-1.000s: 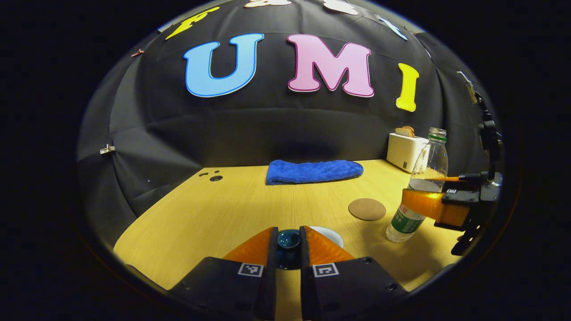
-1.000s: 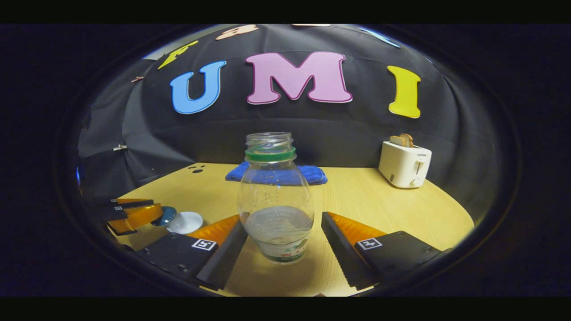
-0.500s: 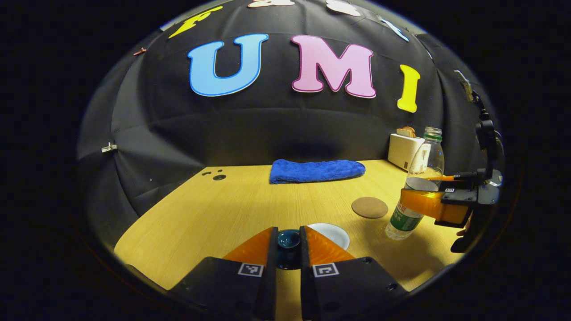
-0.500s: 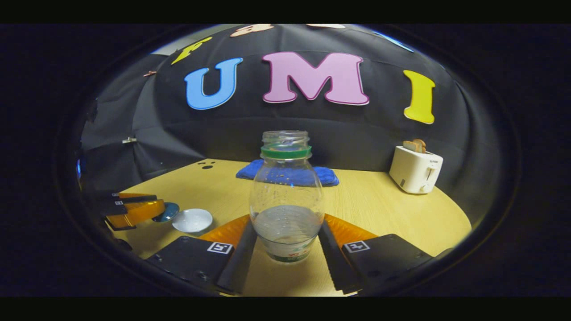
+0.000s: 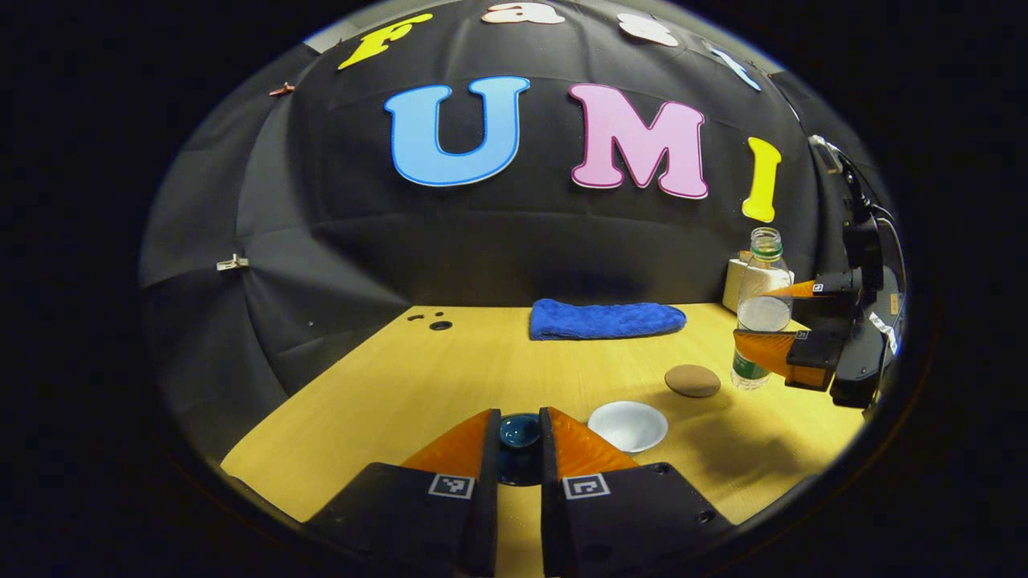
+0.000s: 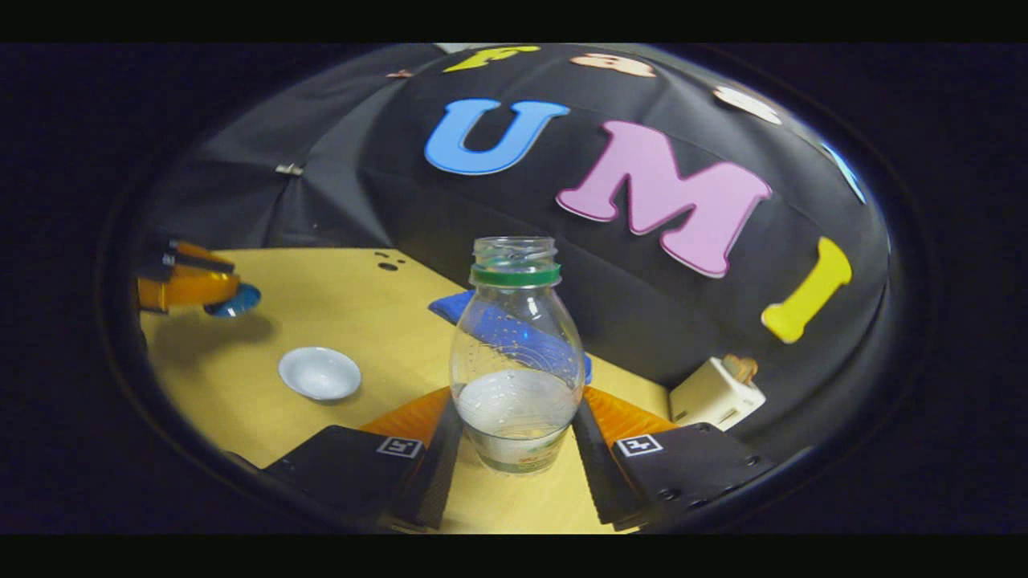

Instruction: Open the teacup lid with one hand, grasp the water bottle and pour water into the teacup with the other hand; after pouring, place the water bottle on the coaster and then close the teacup lid.

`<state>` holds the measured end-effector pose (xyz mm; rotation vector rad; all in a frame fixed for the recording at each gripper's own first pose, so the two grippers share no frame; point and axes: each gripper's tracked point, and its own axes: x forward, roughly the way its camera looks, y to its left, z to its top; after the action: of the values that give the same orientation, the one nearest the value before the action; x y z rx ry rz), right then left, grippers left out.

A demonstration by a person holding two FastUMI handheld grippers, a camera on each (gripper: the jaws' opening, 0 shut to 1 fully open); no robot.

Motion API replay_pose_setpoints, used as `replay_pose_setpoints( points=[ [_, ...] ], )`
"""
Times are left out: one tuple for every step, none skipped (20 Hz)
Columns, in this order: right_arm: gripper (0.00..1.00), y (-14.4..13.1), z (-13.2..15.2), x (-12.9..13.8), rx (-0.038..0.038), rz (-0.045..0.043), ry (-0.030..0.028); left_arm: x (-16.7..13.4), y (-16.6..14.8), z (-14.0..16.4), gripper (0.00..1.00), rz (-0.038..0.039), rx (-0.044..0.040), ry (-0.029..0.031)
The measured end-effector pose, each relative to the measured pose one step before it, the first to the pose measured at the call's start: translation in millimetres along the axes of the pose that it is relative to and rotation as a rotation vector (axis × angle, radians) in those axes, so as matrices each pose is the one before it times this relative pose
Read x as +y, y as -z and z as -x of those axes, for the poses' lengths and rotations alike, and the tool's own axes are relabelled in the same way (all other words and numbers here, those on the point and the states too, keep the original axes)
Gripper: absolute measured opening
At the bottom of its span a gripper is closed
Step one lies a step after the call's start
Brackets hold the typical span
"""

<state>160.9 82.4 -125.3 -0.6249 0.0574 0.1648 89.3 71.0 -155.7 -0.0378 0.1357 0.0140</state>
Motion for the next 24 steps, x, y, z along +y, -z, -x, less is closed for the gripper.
replay_pose_setpoints(
  points=[
    [0.72, -1.18, -3.21, 2.34, 0.00625, 0.05478, -0.00828, 7.73, -0.78, 4.84, 0.26, -0.00188, -0.00288, -0.00611],
    [0.72, 0.12, -3.12, 1.99, 0.00351, 0.05186, -0.00439, 6.74, -0.48, 3.70, 0.26, -0.00402, -0.00393, -0.00711],
    [0.72, -1.57, -1.57, 5.02, 0.00249, 0.05032, -0.00586, 5.69, 0.19, 3.63, 0.26, -0.00482, -0.00292, -0.00565],
    [0.72, -0.61, -0.89, 5.18, -0.00096, 0.04518, -0.00995, 5.97, 0.49, 2.53, 0.25, -0.00150, -0.00085, -0.00733],
    [0.72, -2.31, -2.19, 6.32, -0.00044, 0.03496, -0.01209, 6.20, 0.76, 2.88, 0.26, 0.00823, -0.00338, -0.00596],
    [0.72, -0.55, -2.02, 6.19, 0.00161, 0.03703, -0.01061, 4.44, 0.22, 2.64, 0.29, 0.01602, -0.00002, -0.00242],
    [0.72, 0.50, -1.74, 6.43, 0.00291, 0.03933, -0.01036, 3.74, 3.01, 2.44, 0.26, 0.01500, 0.00180, -0.00275],
    [0.72, -1.74, -2.07, 4.17, 0.00219, 0.04009, -0.00826, 3.82, 1.21, 2.34, 0.25, 0.01297, 0.00241, -0.00134],
    [0.72, -0.51, -1.42, 6.11, 0.00235, 0.03793, -0.00931, 3.74, 2.97, 3.02, 0.26, 0.00953, 0.00352, -0.00186],
    [0.67, -0.83, -3.15, 5.99, 0.00259, 0.03641, -0.00955, 4.09, 2.21, 2.20, 0.22, 0.00446, 0.00318, -0.00233],
    [0.72, -1.62, -2.88, 5.03, 0.00224, 0.03711, -0.00361, 4.39, 3.31, 2.42, 0.26, -0.00017, 0.00425, -0.00180],
    [0.67, -0.64, -0.98, 4.64, 0.00135, 0.03063, -0.00519, 4.16, 2.71, 2.06, 0.22, -0.00309, 0.00474, -0.00301],
    [0.72, 0.42, -3.55, 4.35, 0.00467, 0.02247, -0.00637, 5.75, 3.39, 1.28, 0.26, -0.00348, 0.00576, -0.00300],
    [0.71, 2.02, -2.94, 2.87, 0.00809, 0.01573, -0.00473, 5.31, 1.84, 1.23, 0.26, -0.00290, 0.00568, -0.00386],
    [0.71, 1.68, -2.18, 3.58, 0.01066, 0.01317, -0.00651, 5.41, 2.02, 1.14, 0.22, -0.00316, 0.00457, -0.00557],
    [0.71, 2.47, -0.85, 2.82, 0.01050, 0.01322, -0.00350, 5.44, 0.76, 0.52, 0.25, 0.00063, 0.00234, -0.00548],
    [0.71, 2.21, -2.08, 3.44, 0.00959, 0.01422, -0.00610, 4.68, 1.28, 1.70, 0.26, 0.00535, 0.00074, -0.00456],
    [0.72, 1.61, -1.79, 1.24, 0.00795, 0.01646, -0.00324, 3.91, 0.83, 0.46, 0.26, 0.00784, 0.00322, -0.00417],
    [0.72, 0.75, -2.53, -0.46, 0.00589, 0.02096, -0.00291, 3.10, 2.85, 0.66, 0.26, 0.00724, 0.00393, -0.00404],
    [0.72, 1.31, -1.04, -0.86, 0.00948, 0.02507, 0.00151, 2.96, 1.29, 0.44, 0.26, 0.00461, 0.00250, -0.00438],
    [0.72, 1.80, -3.59, 0.16, 0.01164, 0.02315, 0.00307, 2.31, 3.05, 0.85, 0.22, 0.00260, 0.00321, -0.00320],
    [0.67, 0.23, -2.23, 0.09, 0.01147, 0.01722, 0.00326, 2.60, 1.81, 1.07, 0.22, 0.00087, 0.00260, -0.00509],
    [0.67, 1.14, -1.63, 2.66, 0.01218, 0.01685, 0.00200, 2.64, 2.44, 0.36, 0.26, 0.00091, 0.00557, -0.00655],
    [0.67, 1.00, -0.98, 1.16, 0.00873, 0.02222, -0.00147, 1.68, 2.43, 0.04, 0.26, 0.00339, 0.00330, -0.00329]
  ],
)
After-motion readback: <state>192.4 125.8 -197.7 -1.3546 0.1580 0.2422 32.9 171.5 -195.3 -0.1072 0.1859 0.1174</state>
